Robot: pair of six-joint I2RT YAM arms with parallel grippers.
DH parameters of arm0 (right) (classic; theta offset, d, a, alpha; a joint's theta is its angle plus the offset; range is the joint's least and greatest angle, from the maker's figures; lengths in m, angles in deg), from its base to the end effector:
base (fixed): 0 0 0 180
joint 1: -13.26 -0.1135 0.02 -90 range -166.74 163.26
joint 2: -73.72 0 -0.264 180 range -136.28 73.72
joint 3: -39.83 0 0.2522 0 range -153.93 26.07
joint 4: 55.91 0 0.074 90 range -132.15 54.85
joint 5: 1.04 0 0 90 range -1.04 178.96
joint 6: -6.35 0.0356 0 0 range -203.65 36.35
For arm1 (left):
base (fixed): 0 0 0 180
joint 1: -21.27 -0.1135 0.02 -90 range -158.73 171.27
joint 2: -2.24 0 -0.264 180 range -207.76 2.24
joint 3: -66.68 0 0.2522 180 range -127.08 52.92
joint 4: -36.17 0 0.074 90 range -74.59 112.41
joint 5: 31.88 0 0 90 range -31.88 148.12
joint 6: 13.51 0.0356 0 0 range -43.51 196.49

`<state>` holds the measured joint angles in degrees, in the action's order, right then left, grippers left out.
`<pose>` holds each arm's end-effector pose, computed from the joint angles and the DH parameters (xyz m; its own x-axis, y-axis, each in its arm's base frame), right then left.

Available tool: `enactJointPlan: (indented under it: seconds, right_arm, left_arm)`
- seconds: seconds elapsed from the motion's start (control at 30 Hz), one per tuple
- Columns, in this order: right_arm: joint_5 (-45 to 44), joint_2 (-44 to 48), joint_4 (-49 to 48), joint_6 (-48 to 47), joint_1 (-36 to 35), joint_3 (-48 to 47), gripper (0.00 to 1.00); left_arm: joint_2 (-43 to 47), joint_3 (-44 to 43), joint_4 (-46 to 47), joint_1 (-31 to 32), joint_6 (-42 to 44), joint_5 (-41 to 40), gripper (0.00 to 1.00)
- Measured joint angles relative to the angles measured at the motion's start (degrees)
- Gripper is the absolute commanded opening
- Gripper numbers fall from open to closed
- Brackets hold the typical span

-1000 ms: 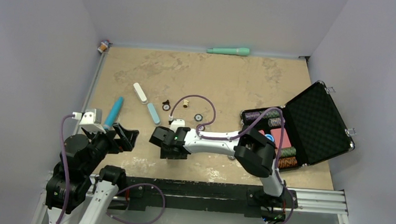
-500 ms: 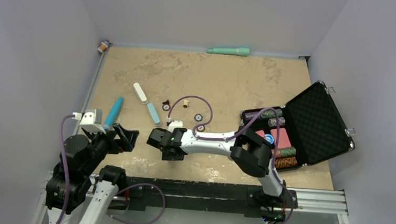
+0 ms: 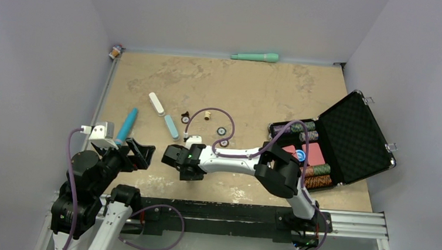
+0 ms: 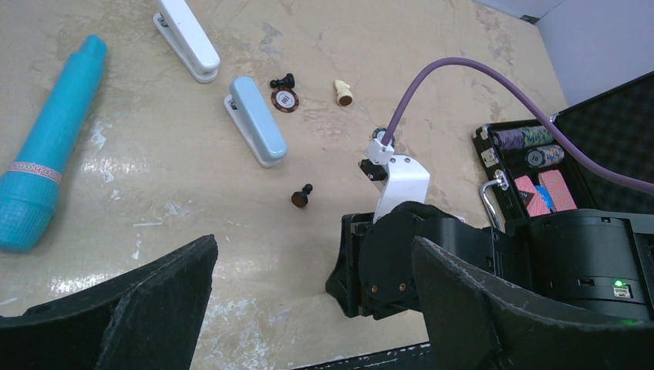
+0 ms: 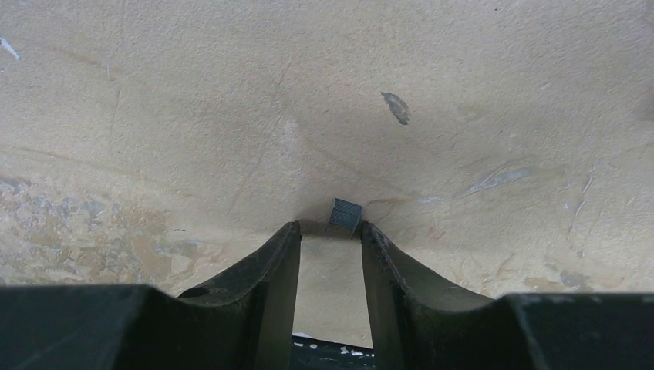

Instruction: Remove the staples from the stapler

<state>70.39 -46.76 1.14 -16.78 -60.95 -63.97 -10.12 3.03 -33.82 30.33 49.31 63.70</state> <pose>0.1267 0.4065 0.1652 -0.9191 -0.0467 -0.3912 -0.1086 0.9845 0.1376 0.0227 -0.0071 0.3317 -0.3948 -0.3974 -0.8284 0.0757 0.8845 -0.4604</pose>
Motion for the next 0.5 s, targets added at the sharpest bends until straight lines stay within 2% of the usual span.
enactJointPlan:
  seconds: [0.5]
  right_arm:
    - [-1.38, -1.03, 2.01, 0.28, -0.04, -1.49, 0.38]
  left_arm:
    - [0.0, 0.0, -0.02, 0.0, 0.0, 0.0, 0.99]
